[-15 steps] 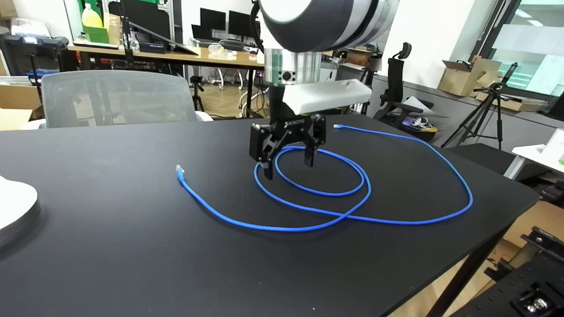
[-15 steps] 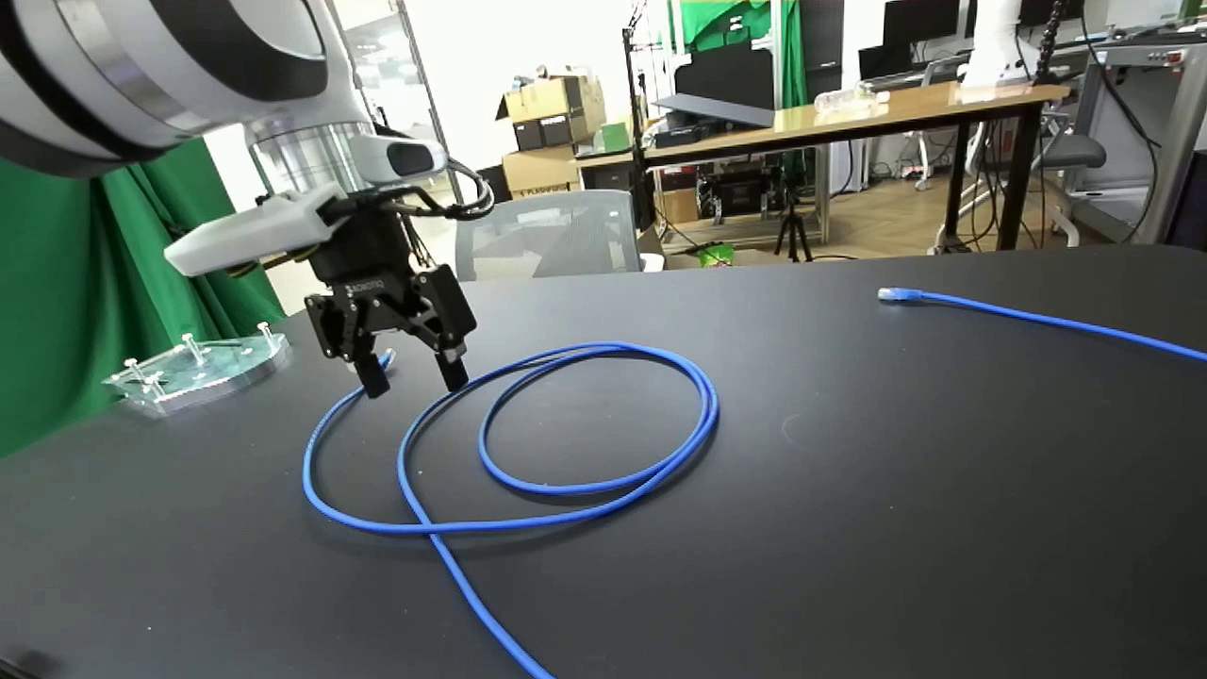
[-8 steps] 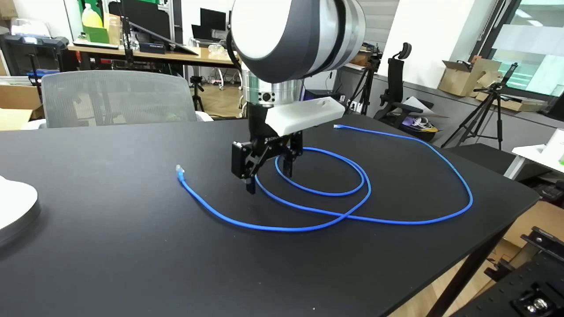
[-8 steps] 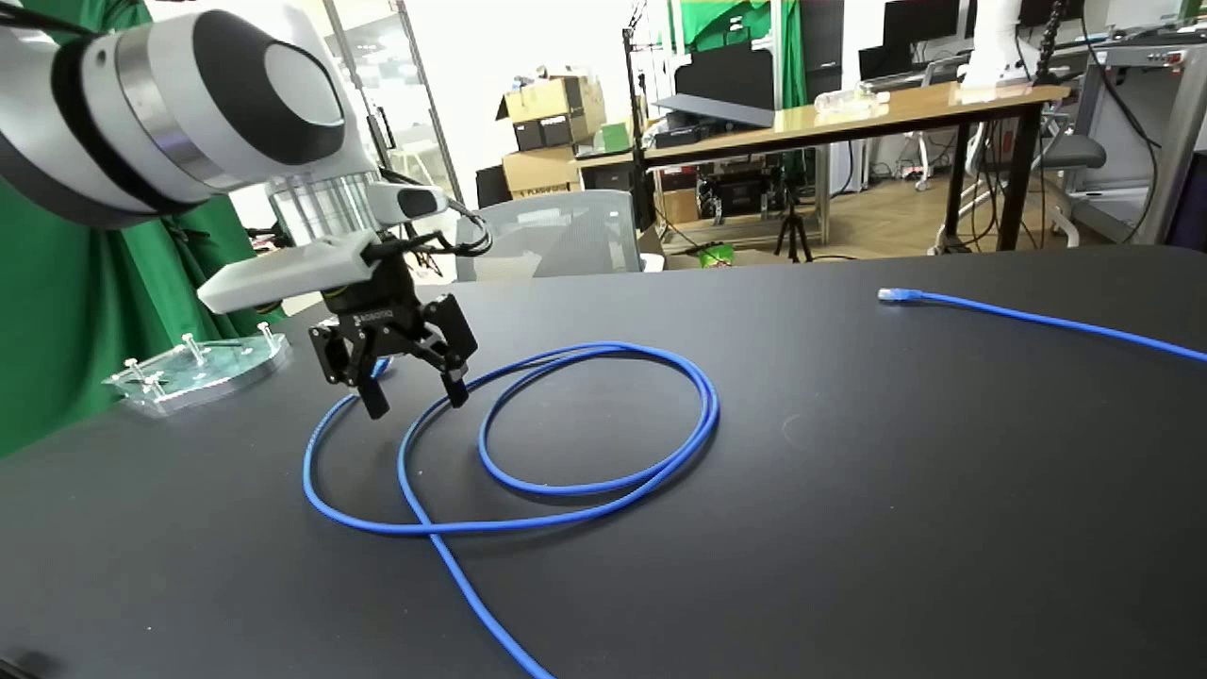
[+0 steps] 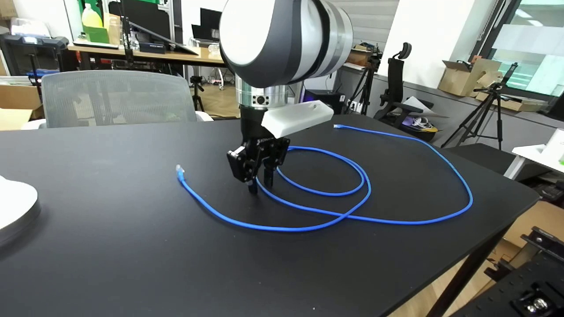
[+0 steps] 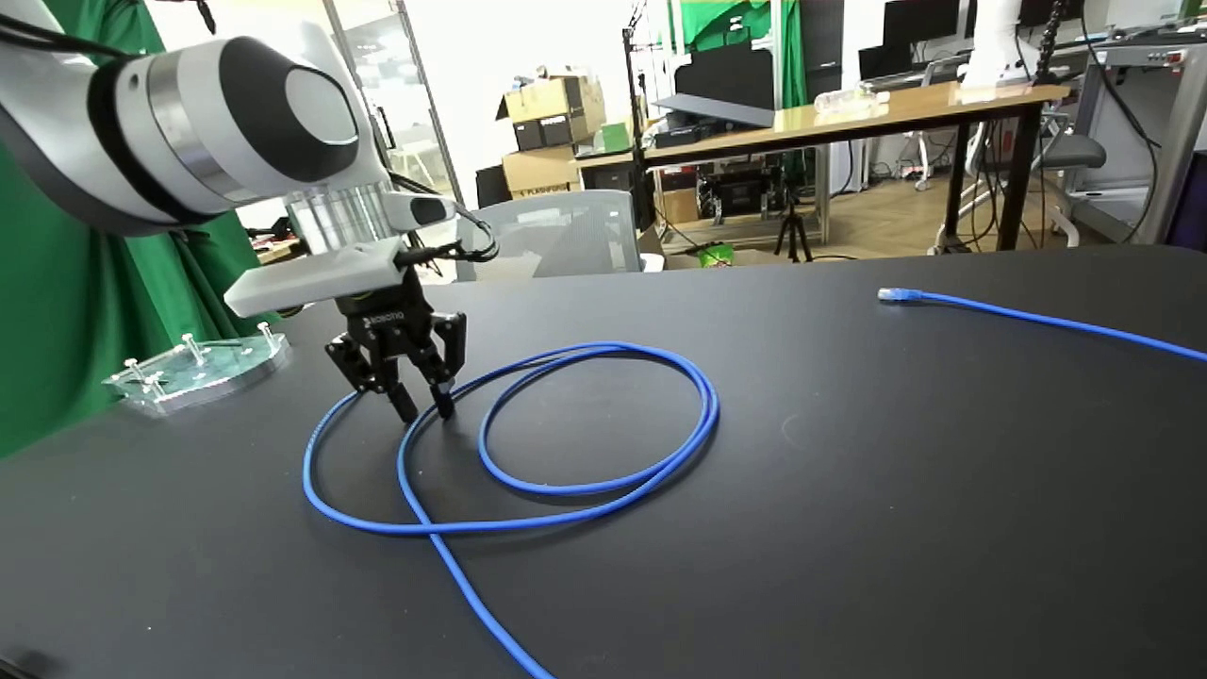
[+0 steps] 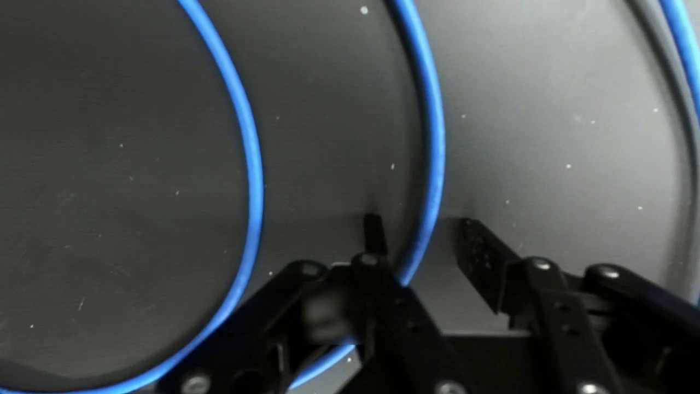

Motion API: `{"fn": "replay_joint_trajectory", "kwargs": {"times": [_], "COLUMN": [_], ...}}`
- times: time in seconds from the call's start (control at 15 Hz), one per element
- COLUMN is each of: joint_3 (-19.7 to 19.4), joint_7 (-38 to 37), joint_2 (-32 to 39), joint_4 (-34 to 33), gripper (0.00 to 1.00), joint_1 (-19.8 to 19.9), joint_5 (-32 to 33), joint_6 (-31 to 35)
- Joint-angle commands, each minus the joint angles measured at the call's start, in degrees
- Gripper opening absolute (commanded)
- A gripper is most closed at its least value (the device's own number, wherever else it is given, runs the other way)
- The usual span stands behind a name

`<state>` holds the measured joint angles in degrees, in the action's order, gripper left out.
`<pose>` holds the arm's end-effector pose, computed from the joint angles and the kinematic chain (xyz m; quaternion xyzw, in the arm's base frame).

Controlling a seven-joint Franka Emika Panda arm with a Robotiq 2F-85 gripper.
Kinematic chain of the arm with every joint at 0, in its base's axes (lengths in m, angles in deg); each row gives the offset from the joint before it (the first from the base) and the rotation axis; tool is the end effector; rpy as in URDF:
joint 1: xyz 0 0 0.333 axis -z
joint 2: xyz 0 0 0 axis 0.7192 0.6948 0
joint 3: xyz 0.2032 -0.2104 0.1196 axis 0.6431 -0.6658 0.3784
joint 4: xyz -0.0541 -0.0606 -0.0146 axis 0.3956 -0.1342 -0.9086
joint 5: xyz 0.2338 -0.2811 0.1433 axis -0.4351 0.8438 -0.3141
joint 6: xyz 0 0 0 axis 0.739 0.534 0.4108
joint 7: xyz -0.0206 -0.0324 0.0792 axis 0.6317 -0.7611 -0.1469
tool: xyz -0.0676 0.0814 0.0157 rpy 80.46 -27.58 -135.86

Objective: Use the blue cable on the table to make a smaller circle

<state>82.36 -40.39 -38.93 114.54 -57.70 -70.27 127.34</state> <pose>0.4982 0.1441 0.1285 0.9811 0.1911 -0.0190 0.0245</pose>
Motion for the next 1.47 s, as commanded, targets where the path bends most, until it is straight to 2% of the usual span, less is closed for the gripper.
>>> {"fn": "replay_joint_trajectory", "kwargs": {"times": [0.0,0.07,0.13,0.33,0.6,0.8,1.0,1.4], "joint_3": [0.73,0.82,1.06,2.62,3.21,0.55,-2.43,-8.10], "joint_7": [2.01,2.29,2.44,2.38,-2.89,-7.95,-13.89,-23.56], "joint_2": [0.40,0.30,0.01,-1.03,-4.08,-8.52,-13.59,-21.28], "joint_4": [-1.08,-1.07,-0.92,-0.88,-2.35,-2.80,-2.61,-0.10], "gripper": [0.12,0.05,0.01,0.00,0.02,0.02,0.02,0.02], "joint_1": [0.77,0.79,0.89,1.95,2.53,1.51,1.15,3.95], "joint_5": [-0.91,-0.99,-1.33,-4.65,-12.94,-14.13,-12.54,-9.10], "joint_6": [0.32,0.29,0.26,-0.98,-4.87,-4.45,-3.50,-0.29]}}
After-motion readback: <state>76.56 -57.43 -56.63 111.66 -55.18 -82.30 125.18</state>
